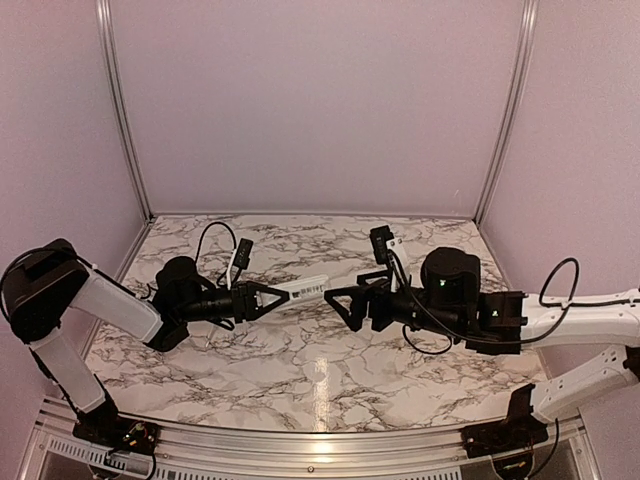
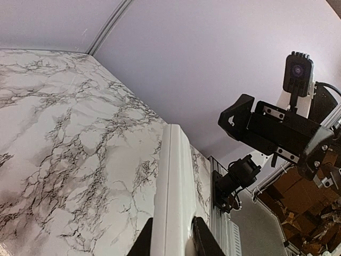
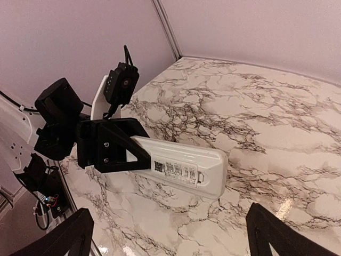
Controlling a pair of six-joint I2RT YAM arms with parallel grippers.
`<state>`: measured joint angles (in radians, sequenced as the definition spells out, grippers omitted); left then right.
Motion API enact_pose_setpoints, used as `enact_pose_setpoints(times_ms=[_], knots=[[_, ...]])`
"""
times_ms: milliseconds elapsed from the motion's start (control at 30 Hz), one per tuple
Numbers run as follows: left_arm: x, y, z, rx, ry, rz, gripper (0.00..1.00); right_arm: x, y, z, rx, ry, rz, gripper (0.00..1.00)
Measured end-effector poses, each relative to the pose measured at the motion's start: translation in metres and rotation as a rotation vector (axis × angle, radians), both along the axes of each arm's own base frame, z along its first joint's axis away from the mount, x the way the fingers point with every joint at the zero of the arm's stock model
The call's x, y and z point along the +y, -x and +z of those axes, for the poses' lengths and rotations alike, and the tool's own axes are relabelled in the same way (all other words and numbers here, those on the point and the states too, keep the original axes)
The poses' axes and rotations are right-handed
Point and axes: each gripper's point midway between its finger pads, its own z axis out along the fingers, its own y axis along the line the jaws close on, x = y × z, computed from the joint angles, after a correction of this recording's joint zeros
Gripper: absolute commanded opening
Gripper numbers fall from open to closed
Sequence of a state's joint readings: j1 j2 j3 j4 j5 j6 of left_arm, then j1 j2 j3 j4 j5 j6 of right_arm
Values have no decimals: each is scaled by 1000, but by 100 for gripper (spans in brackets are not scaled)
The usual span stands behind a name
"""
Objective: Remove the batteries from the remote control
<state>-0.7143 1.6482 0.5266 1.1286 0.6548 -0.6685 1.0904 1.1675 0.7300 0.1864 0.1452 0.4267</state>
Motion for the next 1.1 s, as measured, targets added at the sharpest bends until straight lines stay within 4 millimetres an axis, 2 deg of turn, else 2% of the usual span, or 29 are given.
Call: enact_pose_setpoints(times_ms=[167, 433, 600, 867, 1100], knots=[[3, -14, -23, 89, -23, 25, 0, 21, -1, -15, 22, 45, 23, 97], [3, -21, -21, 109, -36, 61, 0, 52, -4, -27, 35, 77, 47, 97], [6, -26, -21, 131, -46, 99, 0, 55, -6, -31, 40, 79, 41, 95], [6, -27, -23, 172, -47, 105, 0, 59, -12, -23, 46, 41, 31, 95], [1, -21, -25, 195, -50, 90, 0, 58, -25, -37, 88, 44, 31, 94]])
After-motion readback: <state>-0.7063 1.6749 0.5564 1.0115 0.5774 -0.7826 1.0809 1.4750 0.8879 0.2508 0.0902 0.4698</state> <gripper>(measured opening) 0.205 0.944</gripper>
